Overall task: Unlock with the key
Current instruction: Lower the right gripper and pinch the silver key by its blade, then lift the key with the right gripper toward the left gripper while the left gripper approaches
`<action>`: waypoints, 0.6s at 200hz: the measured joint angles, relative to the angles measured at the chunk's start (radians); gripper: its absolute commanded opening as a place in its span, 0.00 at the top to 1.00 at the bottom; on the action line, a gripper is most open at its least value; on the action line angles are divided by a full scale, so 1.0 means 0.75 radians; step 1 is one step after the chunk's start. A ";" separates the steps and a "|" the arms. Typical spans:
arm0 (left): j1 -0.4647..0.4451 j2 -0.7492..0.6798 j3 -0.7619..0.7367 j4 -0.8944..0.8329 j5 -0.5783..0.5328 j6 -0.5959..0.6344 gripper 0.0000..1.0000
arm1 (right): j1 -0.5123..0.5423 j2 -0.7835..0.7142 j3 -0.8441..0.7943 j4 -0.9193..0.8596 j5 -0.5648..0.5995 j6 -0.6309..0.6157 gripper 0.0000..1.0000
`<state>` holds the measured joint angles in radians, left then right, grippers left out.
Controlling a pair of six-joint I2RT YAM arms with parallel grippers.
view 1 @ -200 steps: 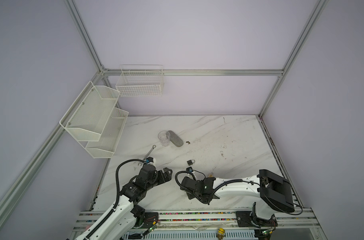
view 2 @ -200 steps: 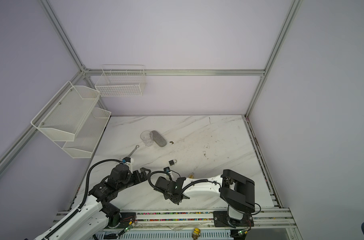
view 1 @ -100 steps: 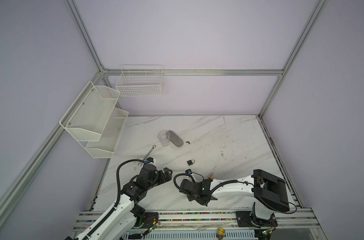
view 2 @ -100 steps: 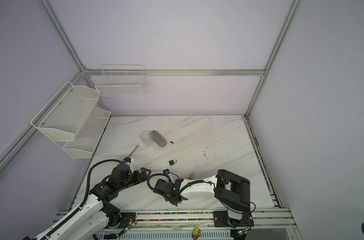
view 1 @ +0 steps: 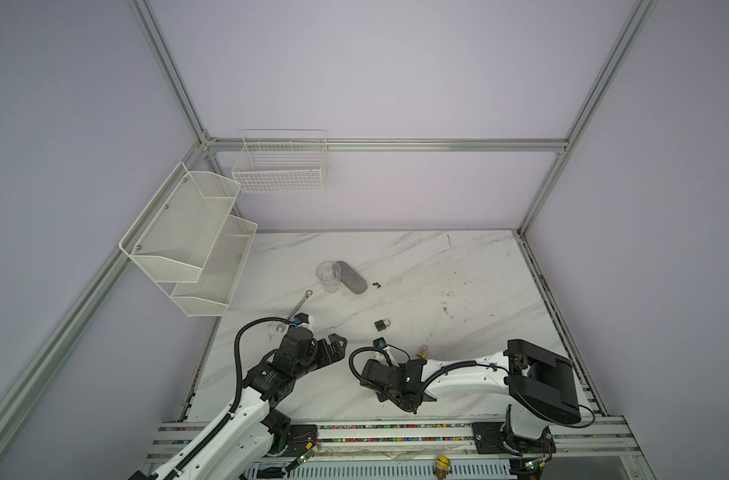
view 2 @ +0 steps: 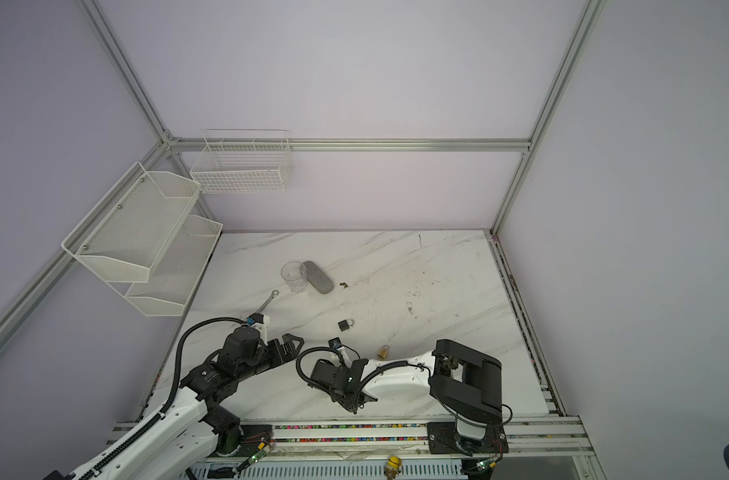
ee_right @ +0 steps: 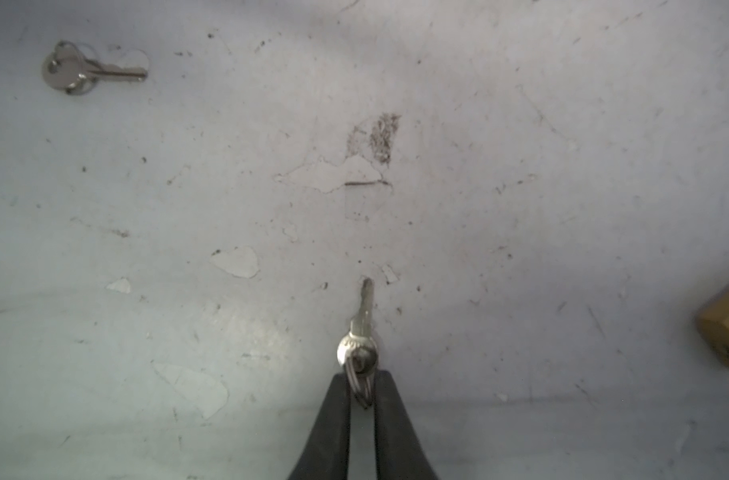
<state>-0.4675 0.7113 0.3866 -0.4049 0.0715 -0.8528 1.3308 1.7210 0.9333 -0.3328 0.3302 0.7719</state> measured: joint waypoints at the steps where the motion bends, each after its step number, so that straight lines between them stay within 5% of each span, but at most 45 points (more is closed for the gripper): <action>1: 0.000 0.000 -0.001 0.001 0.000 0.000 0.00 | 0.000 -0.001 -0.001 0.001 0.001 0.002 0.89; 120: 0.001 0.023 0.016 0.045 0.035 -0.018 0.00 | -0.001 -0.102 -0.091 0.048 0.052 0.004 1.00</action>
<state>-0.4671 0.7284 0.3985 -0.3714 0.0978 -0.8665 1.3304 1.6447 0.8654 -0.2966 0.3691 0.7750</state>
